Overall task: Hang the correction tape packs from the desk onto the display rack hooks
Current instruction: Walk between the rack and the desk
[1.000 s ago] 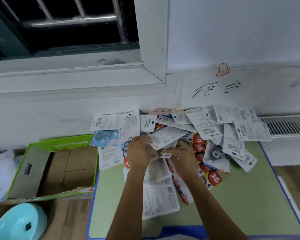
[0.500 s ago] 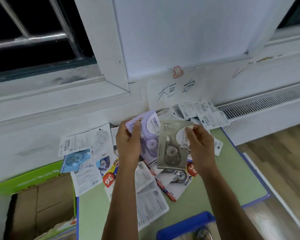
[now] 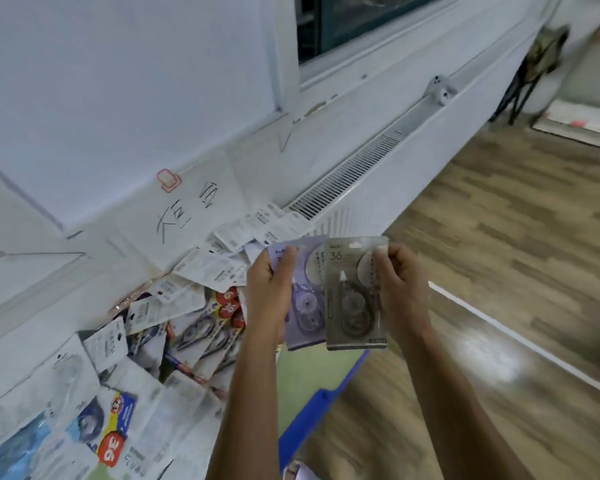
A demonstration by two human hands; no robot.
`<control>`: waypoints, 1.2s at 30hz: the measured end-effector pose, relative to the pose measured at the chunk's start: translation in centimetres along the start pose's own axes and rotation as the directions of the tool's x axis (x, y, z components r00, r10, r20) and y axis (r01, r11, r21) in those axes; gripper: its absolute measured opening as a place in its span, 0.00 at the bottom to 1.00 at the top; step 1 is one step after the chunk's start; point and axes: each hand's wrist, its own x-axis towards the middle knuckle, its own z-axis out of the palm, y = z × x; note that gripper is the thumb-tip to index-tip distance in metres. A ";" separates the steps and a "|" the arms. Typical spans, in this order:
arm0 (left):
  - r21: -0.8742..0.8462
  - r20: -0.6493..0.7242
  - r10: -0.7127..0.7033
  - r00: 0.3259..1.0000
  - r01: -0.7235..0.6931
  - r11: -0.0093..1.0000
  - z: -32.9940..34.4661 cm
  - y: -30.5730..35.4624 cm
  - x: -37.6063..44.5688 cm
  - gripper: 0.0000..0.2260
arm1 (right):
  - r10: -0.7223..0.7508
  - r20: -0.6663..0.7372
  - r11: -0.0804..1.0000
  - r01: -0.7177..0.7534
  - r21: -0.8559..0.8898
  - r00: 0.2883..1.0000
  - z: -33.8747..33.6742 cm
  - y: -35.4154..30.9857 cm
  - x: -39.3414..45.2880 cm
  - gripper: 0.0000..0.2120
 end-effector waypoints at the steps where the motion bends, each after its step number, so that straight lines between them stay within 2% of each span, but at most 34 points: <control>1: -0.002 0.041 0.008 0.999 -0.008 1.000 1.9 0.3 -0.5 0.11 | -0.006 -0.050 1.000 0.006 0.001 0.999 -2.1 -0.1 0.2 0.10; 3: 0.023 0.117 0.045 0.992 -0.048 0.999 5.7 0.8 -1.6 0.08 | 0.021 -0.129 1.000 -0.018 0.021 0.991 -6.6 -0.2 0.4 0.11; 8: 0.037 0.278 0.102 0.955 -0.117 0.992 15.7 2.3 -6.3 0.09 | 0.043 -0.275 0.998 -0.027 0.062 0.960 -17.8 -0.4 0.4 0.12; 12: 0.008 0.406 0.083 0.910 -0.094 0.996 23.5 2.8 -11.2 0.05 | 0.001 -0.393 1.000 -0.007 -0.014 0.919 -26.5 -0.1 0.0 0.11; 17: -0.001 0.554 0.020 0.832 -0.024 1.000 32.4 3.4 -17.4 0.06 | -0.044 -0.546 0.995 -0.011 -0.097 0.837 -36.9 0.4 -1.5 0.09; 21: 0.006 0.677 0.006 0.736 -0.014 1.000 38.7 3.9 -21.9 0.08 | -0.054 -0.670 0.993 -0.030 -0.113 0.740 -43.7 0.5 -3.1 0.11; 23: 0.016 0.732 -0.017 0.681 0.008 1.000 41.6 3.9 -24.0 0.08 | -0.063 -0.725 0.989 -0.056 -0.140 0.686 -46.9 0.7 -3.9 0.08; 31: 0.067 0.874 -0.093 0.477 0.072 0.995 53.9 4.4 -29.6 0.05 | -0.040 -0.880 0.987 -0.117 -0.107 0.473 -58.3 2.0 -3.8 0.05; 36: -0.015 0.943 -0.007 0.334 0.064 0.998 63.9 6.3 -32.1 0.07 | -0.062 -0.939 0.989 -0.105 -0.103 0.338 -66.6 1.3 -1.5 0.06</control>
